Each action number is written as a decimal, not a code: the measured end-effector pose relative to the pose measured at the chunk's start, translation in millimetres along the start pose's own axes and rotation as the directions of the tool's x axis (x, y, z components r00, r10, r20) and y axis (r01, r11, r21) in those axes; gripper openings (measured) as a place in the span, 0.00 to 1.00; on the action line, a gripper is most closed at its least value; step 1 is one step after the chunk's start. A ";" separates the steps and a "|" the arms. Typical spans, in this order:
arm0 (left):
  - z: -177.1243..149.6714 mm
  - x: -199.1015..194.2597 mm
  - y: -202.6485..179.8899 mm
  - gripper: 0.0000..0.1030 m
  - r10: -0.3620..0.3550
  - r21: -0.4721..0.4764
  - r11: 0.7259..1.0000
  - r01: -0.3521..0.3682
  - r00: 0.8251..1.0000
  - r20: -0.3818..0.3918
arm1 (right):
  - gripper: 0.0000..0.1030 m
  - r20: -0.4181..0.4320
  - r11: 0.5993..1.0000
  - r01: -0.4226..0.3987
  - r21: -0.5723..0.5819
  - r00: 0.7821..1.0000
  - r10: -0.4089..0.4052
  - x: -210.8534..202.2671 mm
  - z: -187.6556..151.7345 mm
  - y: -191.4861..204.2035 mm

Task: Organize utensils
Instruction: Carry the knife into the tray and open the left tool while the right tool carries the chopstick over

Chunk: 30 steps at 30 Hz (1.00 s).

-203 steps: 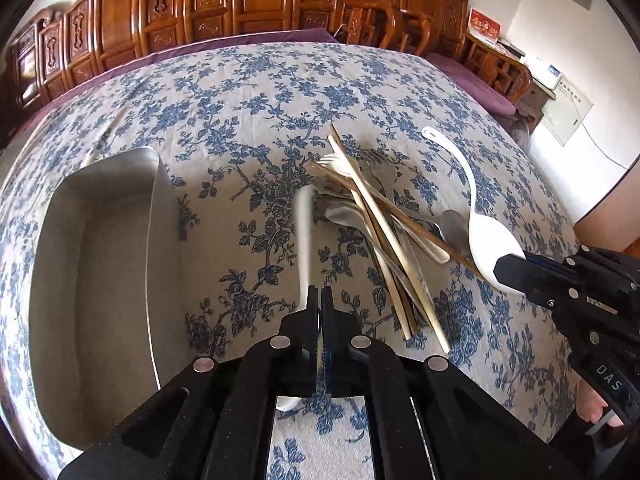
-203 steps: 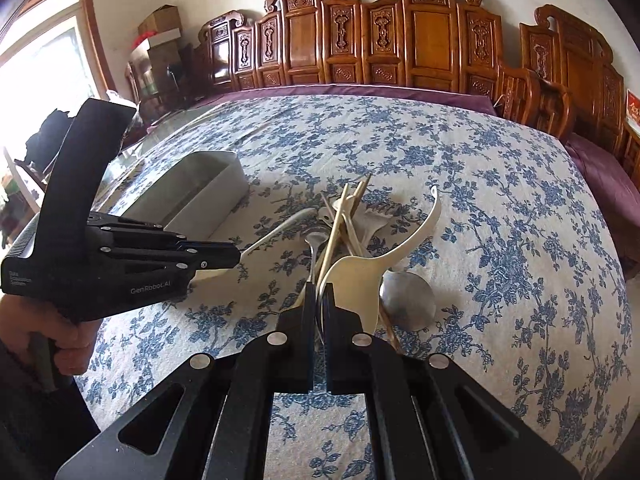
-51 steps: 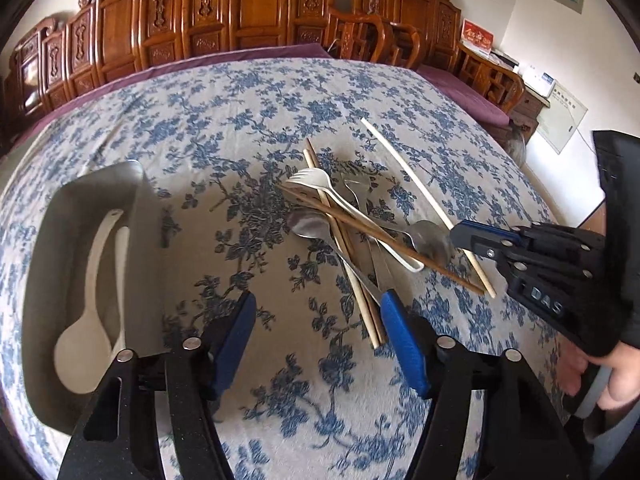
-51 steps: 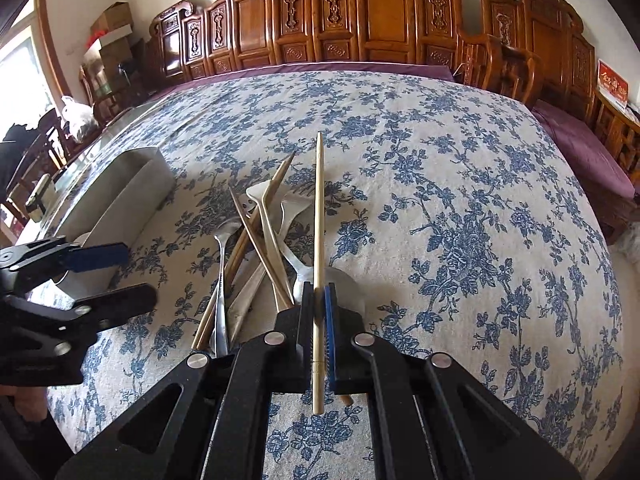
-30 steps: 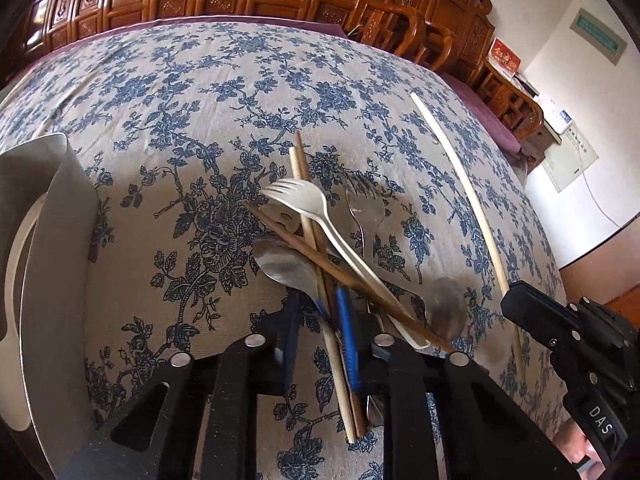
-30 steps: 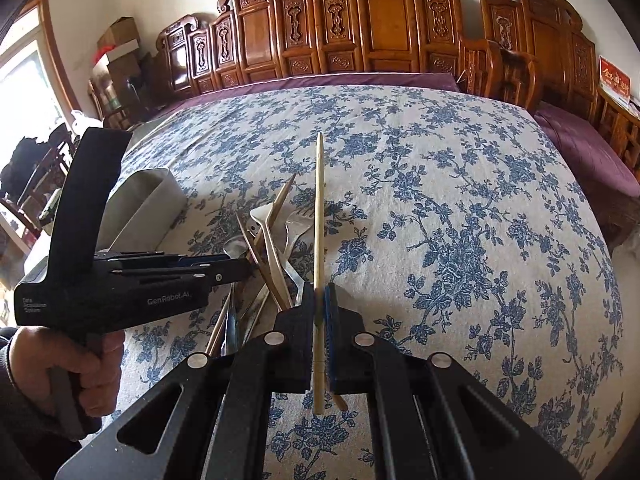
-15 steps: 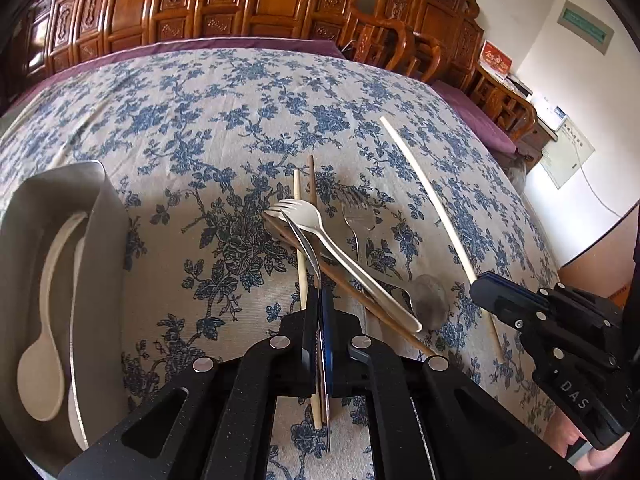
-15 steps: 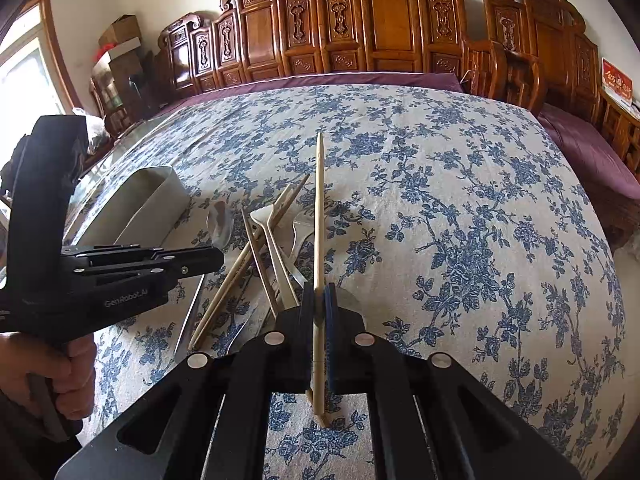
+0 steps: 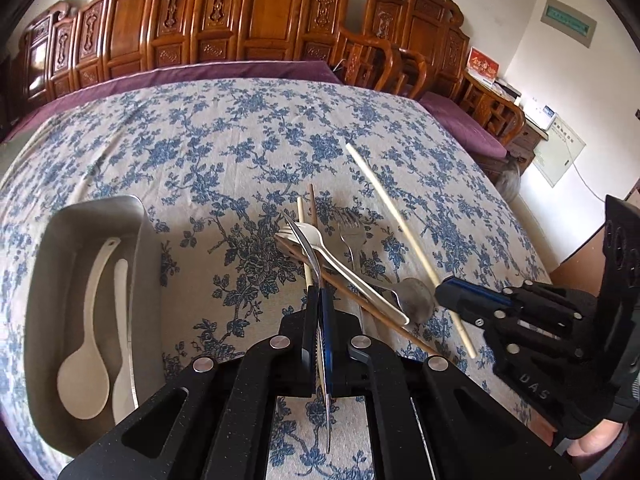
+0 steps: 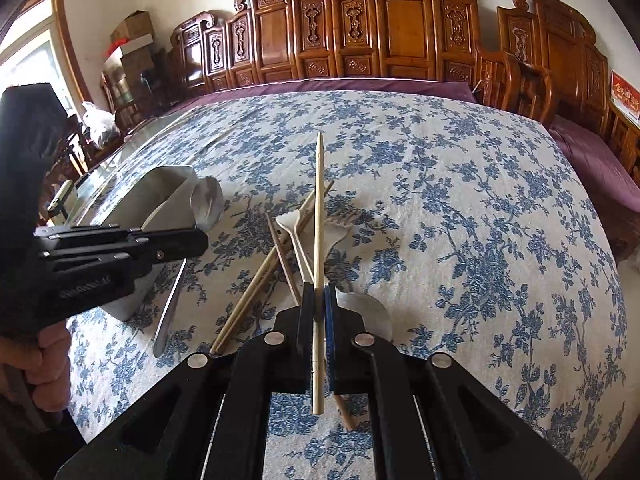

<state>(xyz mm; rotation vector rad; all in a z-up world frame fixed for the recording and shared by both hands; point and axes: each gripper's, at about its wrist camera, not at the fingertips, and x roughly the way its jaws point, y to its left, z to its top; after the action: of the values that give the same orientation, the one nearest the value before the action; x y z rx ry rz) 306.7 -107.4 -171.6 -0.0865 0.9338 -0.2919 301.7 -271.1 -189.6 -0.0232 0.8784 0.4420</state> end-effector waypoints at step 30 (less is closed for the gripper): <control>-2.4 -63.1 98.7 0.01 0.207 0.005 0.978 -0.207 0.978 0.012 | 0.06 -0.022 0.997 -0.055 -0.059 0.998 0.053 10.5 -16.3 64.0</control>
<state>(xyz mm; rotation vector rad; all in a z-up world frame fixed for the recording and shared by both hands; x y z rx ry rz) 290.2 5.1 -143.4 0.0155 0.9227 -0.1012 270.9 -212.3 -197.7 -0.0584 0.8872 0.5191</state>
